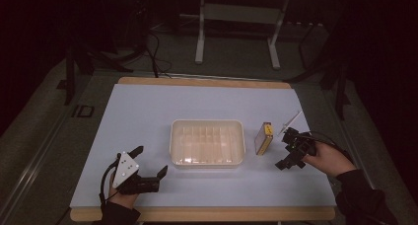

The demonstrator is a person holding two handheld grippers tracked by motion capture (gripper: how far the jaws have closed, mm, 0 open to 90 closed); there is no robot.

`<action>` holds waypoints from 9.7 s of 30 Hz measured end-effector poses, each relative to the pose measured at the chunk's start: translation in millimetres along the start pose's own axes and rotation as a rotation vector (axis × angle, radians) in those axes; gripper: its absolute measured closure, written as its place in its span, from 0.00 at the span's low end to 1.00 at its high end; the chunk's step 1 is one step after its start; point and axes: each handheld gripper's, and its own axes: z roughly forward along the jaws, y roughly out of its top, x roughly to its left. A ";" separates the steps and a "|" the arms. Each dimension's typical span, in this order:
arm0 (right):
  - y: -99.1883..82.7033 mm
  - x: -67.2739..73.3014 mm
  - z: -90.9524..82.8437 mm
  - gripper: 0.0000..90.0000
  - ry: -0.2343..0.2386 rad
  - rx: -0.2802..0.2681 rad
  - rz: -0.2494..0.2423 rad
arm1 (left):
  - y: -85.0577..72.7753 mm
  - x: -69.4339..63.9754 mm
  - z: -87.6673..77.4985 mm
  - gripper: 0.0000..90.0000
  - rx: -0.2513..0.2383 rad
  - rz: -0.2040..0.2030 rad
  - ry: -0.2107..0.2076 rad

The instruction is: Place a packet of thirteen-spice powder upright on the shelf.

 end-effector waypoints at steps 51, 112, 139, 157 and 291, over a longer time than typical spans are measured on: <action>26.4 51.6 -7.9 0.20 0.169 0.209 -0.622 | -0.1 -1.5 -1.4 0.00 -0.006 0.000 -0.013; 90.3 -11.3 -68.6 0.18 -0.019 0.059 -0.610 | -5.8 1.4 -17.5 0.00 -0.024 -0.028 0.002; 99.3 -32.0 -18.9 0.20 0.009 0.118 -0.600 | -6.8 1.6 -16.1 0.00 -0.010 -0.025 0.001; 104.6 -32.4 -9.1 0.30 0.043 0.151 -0.598 | -7.1 1.3 -15.8 0.00 -0.005 -0.019 -0.002; 220.8 82.3 -29.0 0.35 0.164 -0.152 -0.678 | -5.0 -0.6 -12.8 0.00 -0.014 -0.014 -0.047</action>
